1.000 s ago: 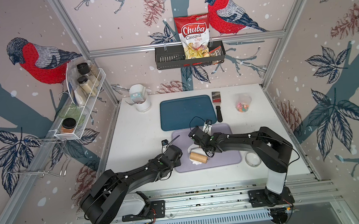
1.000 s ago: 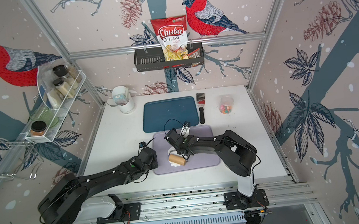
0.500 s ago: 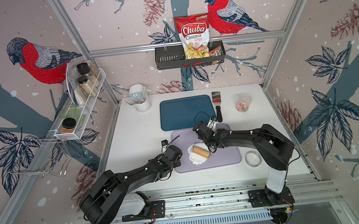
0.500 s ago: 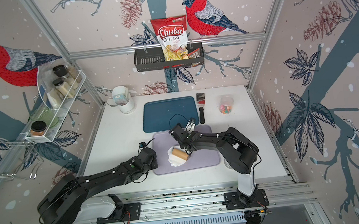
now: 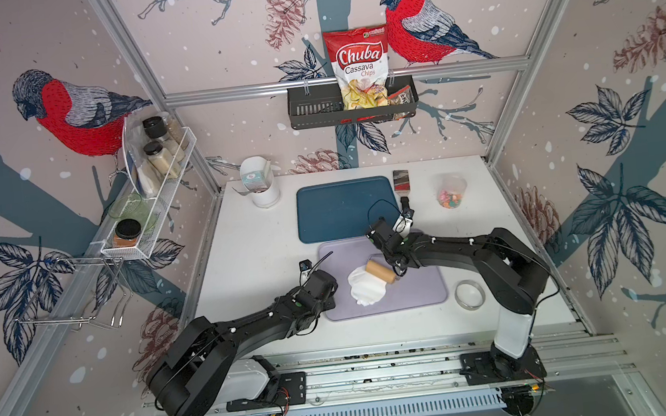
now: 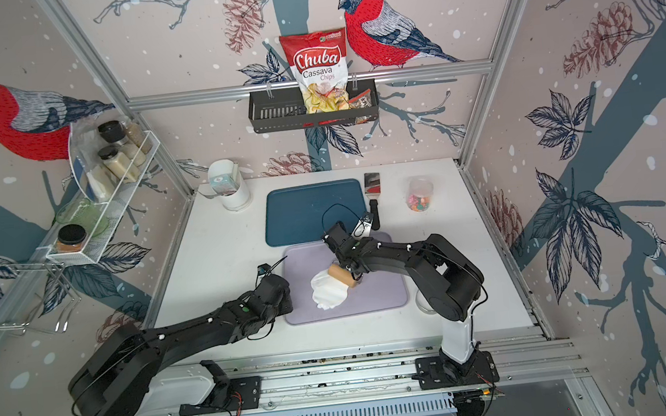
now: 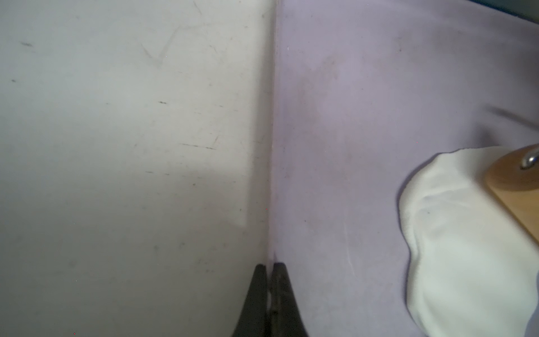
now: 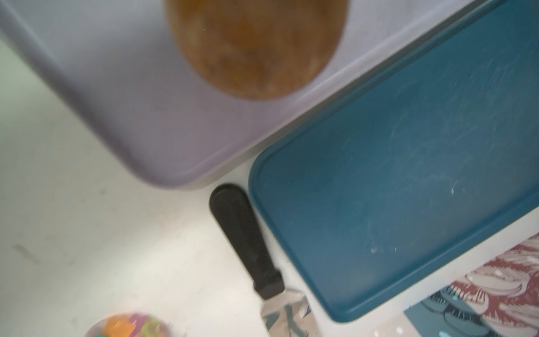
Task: Roll out the dumpling wrappers from the dough
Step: Flatten out the dough on the work surface.
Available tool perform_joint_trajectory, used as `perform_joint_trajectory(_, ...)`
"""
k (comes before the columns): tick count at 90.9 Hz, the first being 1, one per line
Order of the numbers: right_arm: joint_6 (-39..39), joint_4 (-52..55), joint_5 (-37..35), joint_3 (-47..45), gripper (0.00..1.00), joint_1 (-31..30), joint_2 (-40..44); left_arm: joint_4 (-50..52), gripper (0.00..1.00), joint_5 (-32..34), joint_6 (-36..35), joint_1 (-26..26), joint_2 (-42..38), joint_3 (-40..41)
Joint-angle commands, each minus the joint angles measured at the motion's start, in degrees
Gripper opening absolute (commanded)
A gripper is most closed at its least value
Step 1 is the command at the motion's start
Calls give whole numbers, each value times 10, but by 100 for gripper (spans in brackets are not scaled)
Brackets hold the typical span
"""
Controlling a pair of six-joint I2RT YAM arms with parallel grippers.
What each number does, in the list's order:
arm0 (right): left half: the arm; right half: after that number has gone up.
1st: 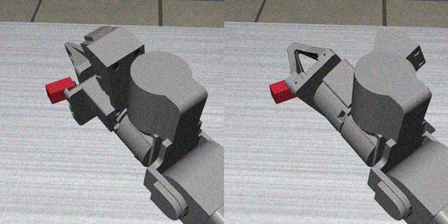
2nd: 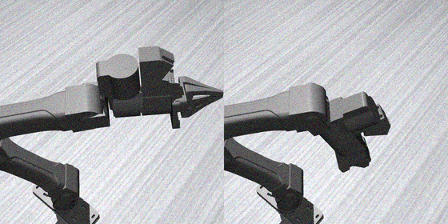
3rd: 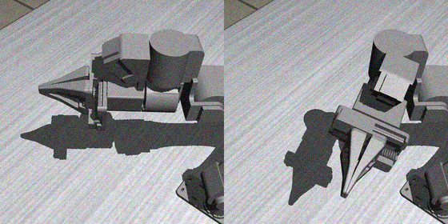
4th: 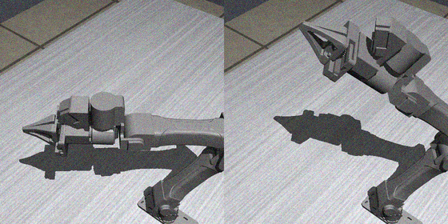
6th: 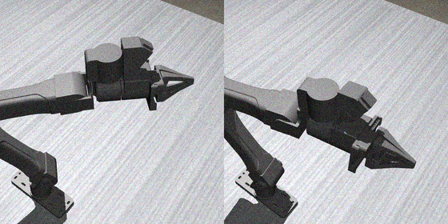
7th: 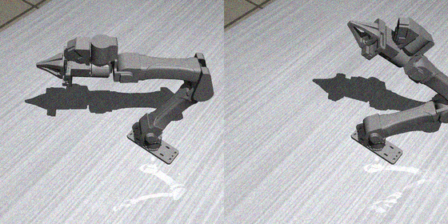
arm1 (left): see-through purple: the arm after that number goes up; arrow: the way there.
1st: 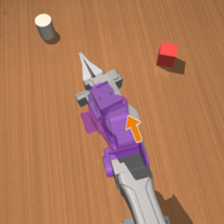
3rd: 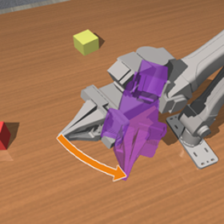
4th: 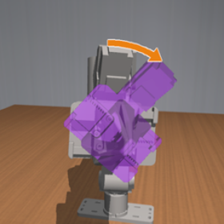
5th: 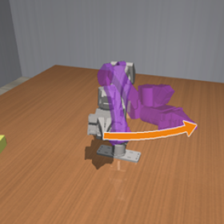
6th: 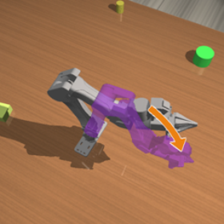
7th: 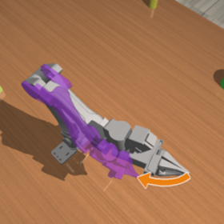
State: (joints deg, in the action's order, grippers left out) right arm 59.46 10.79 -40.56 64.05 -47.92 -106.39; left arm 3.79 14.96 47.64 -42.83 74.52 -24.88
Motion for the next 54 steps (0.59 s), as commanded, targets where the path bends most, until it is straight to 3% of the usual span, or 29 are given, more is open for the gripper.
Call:
perform_joint_trajectory(1, -33, 51, -16, 16, 0, -49, -20, 76, 0, -5, 4, 1, -2, 4)
perform_joint_trajectory(10, -26, 60, -3, 24, 0, -79, -43, 80, 0, -2, 4, 1, -5, 3)
perform_joint_trajectory(29, -34, 40, -44, 17, 0, 6, -9, 71, 0, -5, 1, 1, -10, 8)
perform_joint_trajectory(45, -34, 40, 2, 26, 0, -86, -30, 65, 0, -7, -4, 1, -14, 4)
perform_joint_trajectory(54, -29, 44, 3, 34, 0, -72, -44, 61, 0, -11, -8, 1, -14, 5)
